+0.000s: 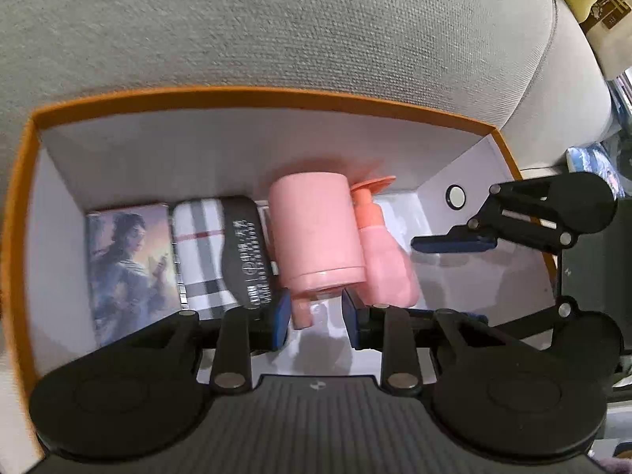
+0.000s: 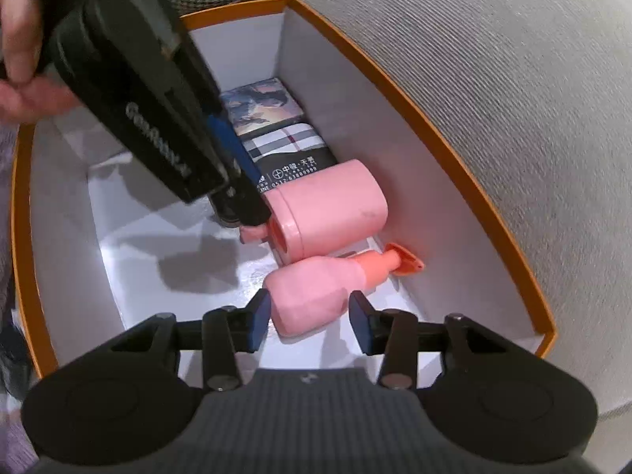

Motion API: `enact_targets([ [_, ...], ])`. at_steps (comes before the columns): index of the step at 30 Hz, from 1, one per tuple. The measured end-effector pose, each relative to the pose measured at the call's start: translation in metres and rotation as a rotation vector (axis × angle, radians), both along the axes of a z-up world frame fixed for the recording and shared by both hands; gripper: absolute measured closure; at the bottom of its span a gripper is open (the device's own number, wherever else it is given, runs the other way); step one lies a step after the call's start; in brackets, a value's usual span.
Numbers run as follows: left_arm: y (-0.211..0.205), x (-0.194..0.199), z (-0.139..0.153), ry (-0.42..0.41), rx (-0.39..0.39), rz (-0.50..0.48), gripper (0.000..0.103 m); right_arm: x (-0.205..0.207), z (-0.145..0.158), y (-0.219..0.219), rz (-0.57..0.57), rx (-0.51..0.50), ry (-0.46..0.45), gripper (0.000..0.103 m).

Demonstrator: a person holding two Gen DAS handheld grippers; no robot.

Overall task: Organize rigid objects
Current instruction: 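Lower the pink cup with the left tool while the right tool lowers the pump bottle, open both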

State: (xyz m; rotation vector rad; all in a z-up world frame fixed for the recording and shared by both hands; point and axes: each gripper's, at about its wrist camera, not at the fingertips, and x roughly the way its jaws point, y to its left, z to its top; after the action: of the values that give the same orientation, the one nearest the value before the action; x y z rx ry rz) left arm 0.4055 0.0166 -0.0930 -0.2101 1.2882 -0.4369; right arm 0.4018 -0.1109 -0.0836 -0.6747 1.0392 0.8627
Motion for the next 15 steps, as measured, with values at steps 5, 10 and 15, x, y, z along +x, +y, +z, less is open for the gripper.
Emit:
enact_targets([
  [5,-0.015,0.002,-0.008,0.013,0.003,-0.009,0.069,-0.007,-0.006,-0.002,0.066,0.012,-0.036,0.064],
  [10,-0.014,-0.01,-0.003,-0.005,0.006,0.001,0.069,-0.008,-0.004,0.004,0.163,-0.038,-0.054,0.07],
  [15,-0.011,-0.026,0.015,-0.029,-0.007,0.004,0.069,-0.013,-0.003,0.007,0.117,-0.055,-0.064,0.07],
])
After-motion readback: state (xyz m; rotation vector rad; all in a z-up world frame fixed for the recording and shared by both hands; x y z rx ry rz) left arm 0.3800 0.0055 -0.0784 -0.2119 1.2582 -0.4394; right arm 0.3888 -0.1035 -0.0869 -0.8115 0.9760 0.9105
